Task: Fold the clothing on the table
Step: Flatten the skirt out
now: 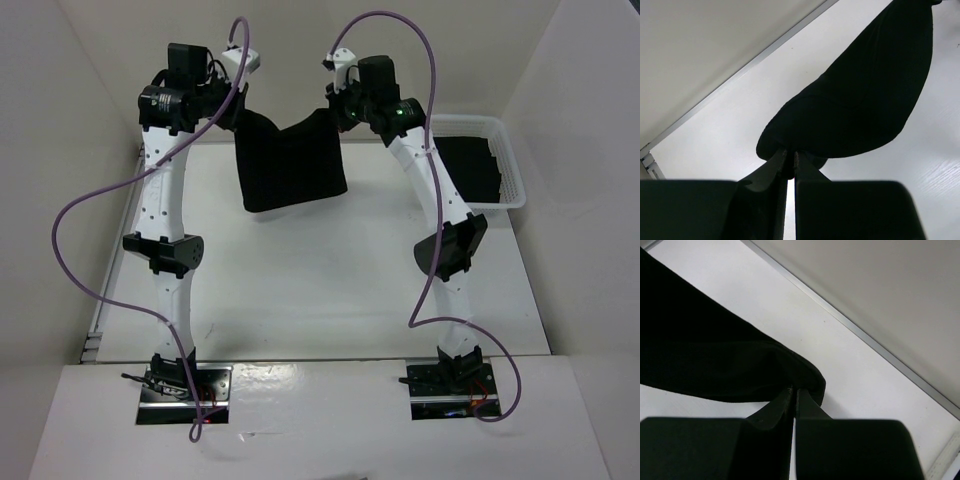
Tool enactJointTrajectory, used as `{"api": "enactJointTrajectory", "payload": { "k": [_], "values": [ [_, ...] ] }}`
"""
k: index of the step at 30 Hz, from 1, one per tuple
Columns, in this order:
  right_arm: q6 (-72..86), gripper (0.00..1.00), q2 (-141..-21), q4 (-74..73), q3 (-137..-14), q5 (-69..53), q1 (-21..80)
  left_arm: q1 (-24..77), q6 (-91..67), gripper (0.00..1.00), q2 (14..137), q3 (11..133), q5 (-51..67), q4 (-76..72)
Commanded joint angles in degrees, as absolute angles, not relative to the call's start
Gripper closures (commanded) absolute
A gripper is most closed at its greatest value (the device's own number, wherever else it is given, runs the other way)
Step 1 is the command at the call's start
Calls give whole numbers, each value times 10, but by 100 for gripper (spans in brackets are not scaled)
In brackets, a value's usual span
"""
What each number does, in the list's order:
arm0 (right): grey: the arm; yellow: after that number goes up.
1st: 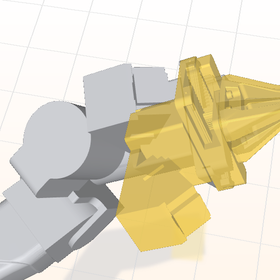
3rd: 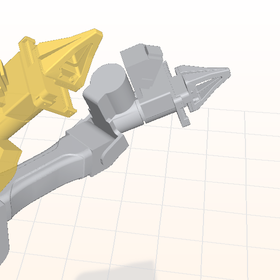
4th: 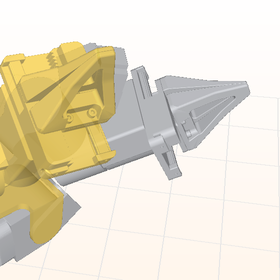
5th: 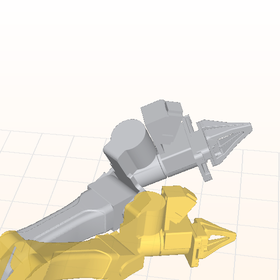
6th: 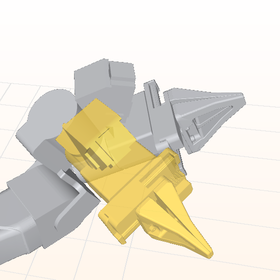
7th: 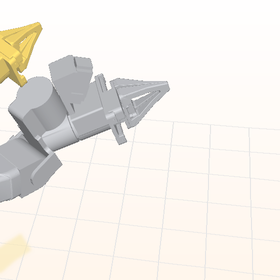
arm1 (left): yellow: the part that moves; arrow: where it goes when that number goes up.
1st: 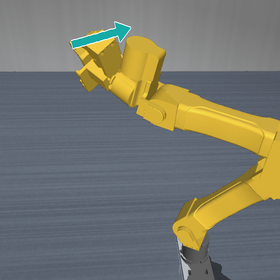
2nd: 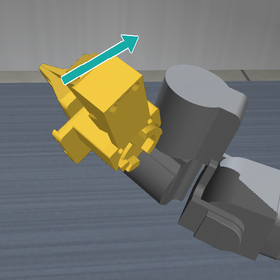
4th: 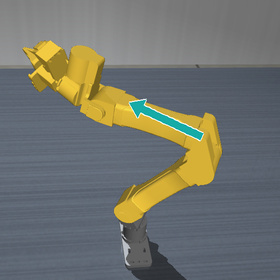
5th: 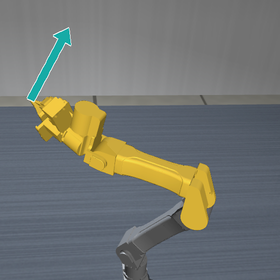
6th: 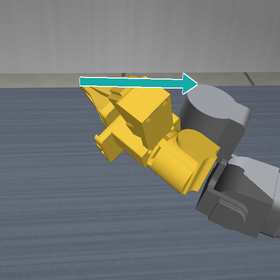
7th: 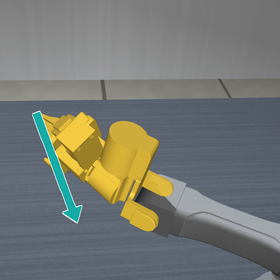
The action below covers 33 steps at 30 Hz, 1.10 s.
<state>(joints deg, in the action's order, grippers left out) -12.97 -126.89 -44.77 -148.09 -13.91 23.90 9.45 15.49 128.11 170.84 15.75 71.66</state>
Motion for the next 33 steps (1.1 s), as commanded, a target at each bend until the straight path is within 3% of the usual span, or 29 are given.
{"api": "enactJointTrajectory", "payload": {
  "k": [1, 16, 24, 33],
  "values": [
    [-134, 100, -1225, -425, -1487, -113, 238, 96, 131, 96, 1277, 1717, 163, 697],
    [-107, 100, -1273, -394, -1533, 9, 238, 96, 89, 97, 1314, 1710, 120, 670],
    [-107, 100, -1292, -415, -1521, -30, 238, 96, 78, 97, 1326, 1668, 125, 670],
    [-119, 100, -1306, -453, -1488, -29, 264, 96, 73, 98, 1374, 1639, 212, 742]
  ]
}}
